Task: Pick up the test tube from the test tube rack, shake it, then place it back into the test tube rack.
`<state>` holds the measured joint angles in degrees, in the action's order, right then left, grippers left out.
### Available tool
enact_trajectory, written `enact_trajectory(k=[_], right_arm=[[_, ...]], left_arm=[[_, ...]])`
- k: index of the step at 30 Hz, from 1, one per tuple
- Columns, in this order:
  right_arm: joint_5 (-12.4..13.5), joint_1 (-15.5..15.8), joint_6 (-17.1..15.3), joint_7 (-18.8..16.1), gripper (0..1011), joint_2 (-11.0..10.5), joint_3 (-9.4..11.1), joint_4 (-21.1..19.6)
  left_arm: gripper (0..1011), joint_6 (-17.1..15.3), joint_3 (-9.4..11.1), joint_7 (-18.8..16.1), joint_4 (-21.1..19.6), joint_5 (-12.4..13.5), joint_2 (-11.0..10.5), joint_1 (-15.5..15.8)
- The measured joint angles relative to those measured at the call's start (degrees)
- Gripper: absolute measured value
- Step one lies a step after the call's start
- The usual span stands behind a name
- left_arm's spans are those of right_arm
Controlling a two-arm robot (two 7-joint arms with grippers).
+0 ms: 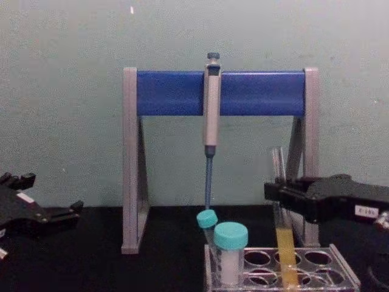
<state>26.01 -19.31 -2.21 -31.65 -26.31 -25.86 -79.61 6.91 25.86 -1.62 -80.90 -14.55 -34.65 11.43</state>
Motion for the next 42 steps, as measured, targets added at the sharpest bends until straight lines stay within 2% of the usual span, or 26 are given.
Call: enact_trajectory(k=[13,19,23,26,29,36,42], right_arm=[[3.6,2.3,2.0,-0.2,234,-1.6,2.5,-5.1],[4.3,3.5,4.9,1.6,234,-2.4,5.0,-8.5],[3.6,4.0,5.9,3.5,234,-2.4,6.2,-9.3],[1.4,4.3,6.5,6.2,234,-1.7,6.8,-9.4],[0.0,4.3,6.6,7.3,234,-1.1,7.1,-8.9],[-1.3,4.1,7.1,7.4,234,-0.1,7.5,-8.1],[-1.6,3.6,8.0,5.4,234,0.8,7.3,-7.4]], left_arm=[[1001,0.0,0.0,0.0,0.0,0.0,0.0,0.0],[1001,0.0,0.0,0.0,0.0,0.0,0.0,0.0],[1001,0.0,0.0,0.0,0.0,0.0,0.0,0.0],[1001,0.0,0.0,0.0,0.0,0.0,0.0,0.0],[1001,0.0,0.0,0.0,0.0,0.0,0.0,0.0],[1001,0.0,0.0,0.0,0.0,0.0,0.0,0.0],[1001,0.0,0.0,0.0,0.0,0.0,0.0,0.0]])
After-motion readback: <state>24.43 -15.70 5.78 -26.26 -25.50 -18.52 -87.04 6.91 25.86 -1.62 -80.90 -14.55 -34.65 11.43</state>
